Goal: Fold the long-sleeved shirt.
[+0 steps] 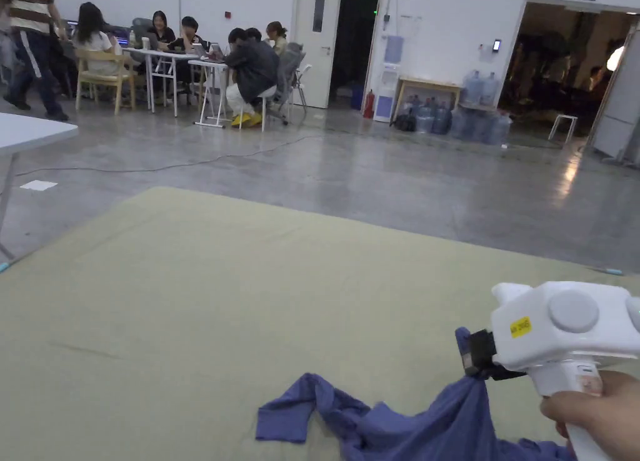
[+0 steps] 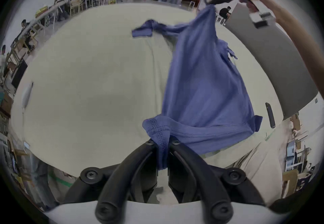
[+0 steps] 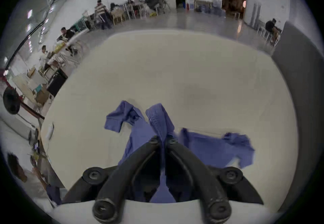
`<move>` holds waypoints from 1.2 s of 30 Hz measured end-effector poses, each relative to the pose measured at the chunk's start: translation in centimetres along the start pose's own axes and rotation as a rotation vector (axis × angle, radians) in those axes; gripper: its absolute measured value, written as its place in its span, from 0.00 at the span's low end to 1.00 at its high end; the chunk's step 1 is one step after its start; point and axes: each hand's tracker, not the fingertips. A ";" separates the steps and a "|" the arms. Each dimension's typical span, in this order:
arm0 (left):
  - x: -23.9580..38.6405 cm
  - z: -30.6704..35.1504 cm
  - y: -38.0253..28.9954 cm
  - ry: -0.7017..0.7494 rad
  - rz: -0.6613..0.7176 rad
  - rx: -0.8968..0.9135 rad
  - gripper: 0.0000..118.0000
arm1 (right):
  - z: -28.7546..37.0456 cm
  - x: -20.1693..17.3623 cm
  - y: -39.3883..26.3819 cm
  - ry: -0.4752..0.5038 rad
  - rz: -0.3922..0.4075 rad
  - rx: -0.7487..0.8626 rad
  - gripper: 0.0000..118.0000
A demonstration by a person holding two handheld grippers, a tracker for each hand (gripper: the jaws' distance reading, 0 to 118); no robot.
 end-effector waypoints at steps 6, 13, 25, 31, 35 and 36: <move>-1.7 7.1 7.3 0.109 -0.186 0.139 0.01 | 17.1 3.6 -1.9 -0.062 0.025 0.161 0.00; -1.3 16.0 18.4 0.064 -0.220 0.358 0.01 | 32.4 5.1 -4.9 -0.080 -0.017 0.323 0.00; 6.2 23.1 33.6 0.126 -0.360 0.513 0.01 | 40.4 8.1 2.0 -0.232 -0.044 0.436 0.00; 8.6 23.8 42.2 0.050 -0.239 0.531 0.01 | 38.6 11.4 10.5 -0.342 -0.070 0.425 0.00; 9.4 24.4 48.1 0.109 -0.213 0.573 0.01 | 39.0 12.5 16.2 -0.411 -0.102 0.426 0.00; 9.4 24.5 49.3 0.116 -0.202 0.580 0.01 | 39.5 12.5 17.5 -0.411 -0.089 0.424 0.00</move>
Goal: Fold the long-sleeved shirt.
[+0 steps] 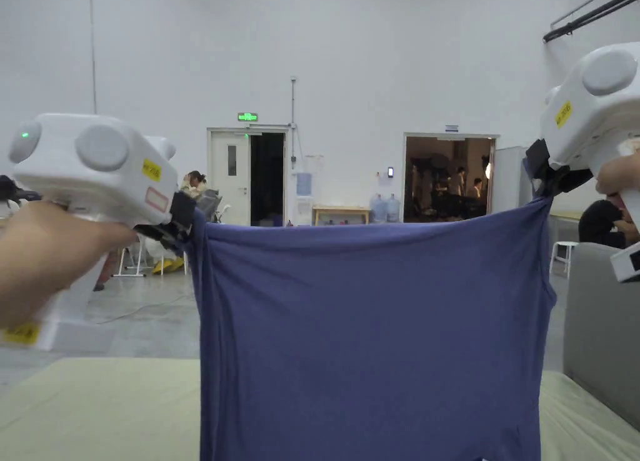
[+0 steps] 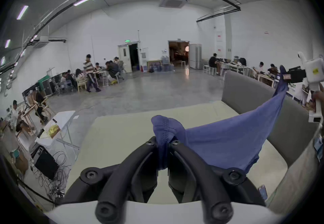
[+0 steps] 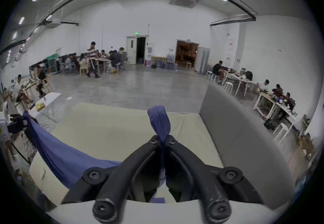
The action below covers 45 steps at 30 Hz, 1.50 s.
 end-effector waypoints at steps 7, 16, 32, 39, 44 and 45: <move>-0.2 -2.3 7.5 0.100 0.030 0.057 0.01 | 1.4 -1.6 8.1 -0.093 0.037 0.124 0.00; 1.3 -6.4 5.9 0.092 -0.051 0.038 0.01 | -2.4 -0.9 2.9 -0.094 0.046 0.044 0.00; 3.7 -9.5 -31.4 -0.142 -0.428 -0.479 0.01 | -7.9 -1.8 -37.8 0.176 0.052 -0.279 0.00; 2.2 -1.3 -42.5 -0.239 -0.308 -0.625 0.01 | -1.4 -1.3 -50.6 0.239 0.056 -0.465 0.00; 2.5 3.1 -50.2 -0.259 -0.259 -0.703 0.01 | 1.0 -1.5 -58.9 0.230 0.034 -0.615 0.00; 2.6 3.6 -51.7 -0.256 -0.244 -0.718 0.01 | 1.1 -1.5 -60.2 0.226 0.013 -0.634 0.00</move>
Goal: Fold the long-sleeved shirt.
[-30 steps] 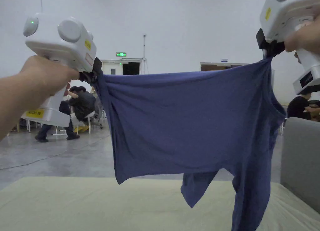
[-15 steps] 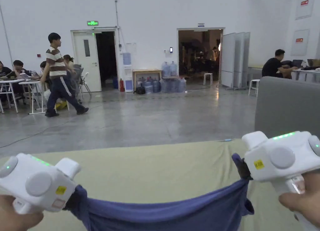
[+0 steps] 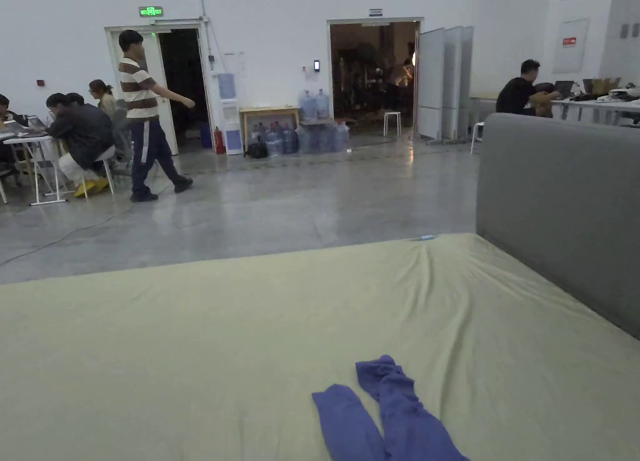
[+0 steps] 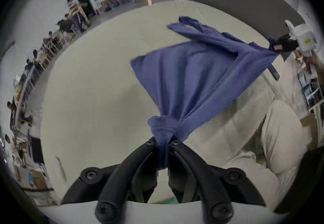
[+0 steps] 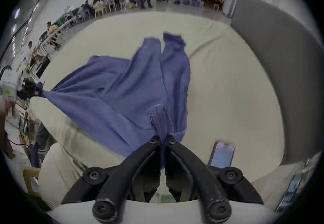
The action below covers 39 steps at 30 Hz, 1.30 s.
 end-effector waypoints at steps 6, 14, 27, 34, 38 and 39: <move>1.4 -4.1 -5.1 -0.033 0.066 -0.058 0.01 | -4.6 0.1 -5.5 -0.022 -0.018 -0.144 0.00; 2.4 -7.2 -8.2 -0.006 0.123 -0.052 0.01 | -8.0 0.9 -7.6 -0.039 -0.101 -0.179 0.03; -0.1 2.6 -7.5 -0.037 0.510 0.304 0.96 | 3.6 4.0 -5.0 0.076 -0.329 0.054 0.82; 3.2 1.4 -6.5 0.017 0.493 0.217 0.00 | 0.1 -1.6 -6.5 0.049 -0.199 -0.007 0.00; 3.3 1.6 -5.1 -0.044 0.570 0.247 0.00 | -3.8 -3.8 0.2 0.126 -0.132 -0.030 0.11; 3.3 1.7 -4.7 -0.042 0.555 0.247 0.00 | -4.1 -4.0 3.5 0.152 -0.107 -0.005 0.42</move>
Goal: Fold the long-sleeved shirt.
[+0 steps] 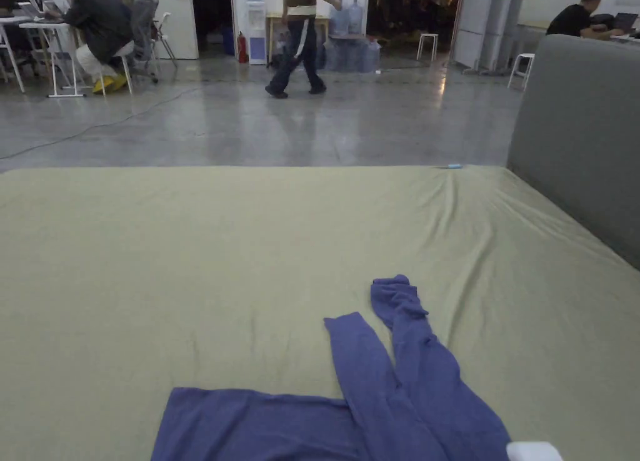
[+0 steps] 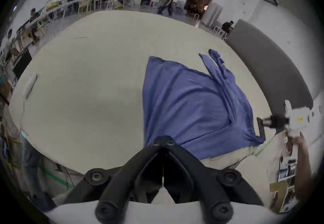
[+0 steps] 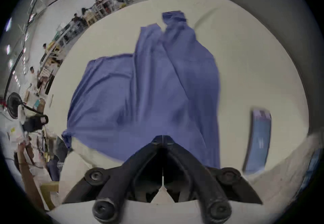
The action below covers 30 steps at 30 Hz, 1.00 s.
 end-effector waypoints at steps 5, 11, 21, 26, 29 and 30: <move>0.8 -0.1 1.0 0.007 -0.040 0.007 0.00 | -7.7 -3.7 15.8 0.098 -0.026 0.102 1.00; 0.0 -0.1 1.5 0.030 -0.032 -0.012 0.00 | -20.4 -7.6 27.3 -0.080 0.077 -0.093 0.82; -2.1 -1.5 2.0 0.058 -0.011 -0.062 0.00 | -22.5 -6.6 26.6 -0.152 0.081 -0.098 0.00; -1.1 -1.3 2.3 0.016 -0.019 -0.040 0.00 | -11.6 -8.6 23.3 -0.047 0.293 0.087 0.00; -0.7 -1.1 2.6 -0.003 -0.026 -0.022 0.00 | -5.0 -9.3 17.8 -0.006 0.369 0.149 0.00; -0.7 -1.1 2.6 -0.006 -0.032 -0.020 0.00 | -3.3 -9.3 15.8 0.014 0.373 0.145 0.00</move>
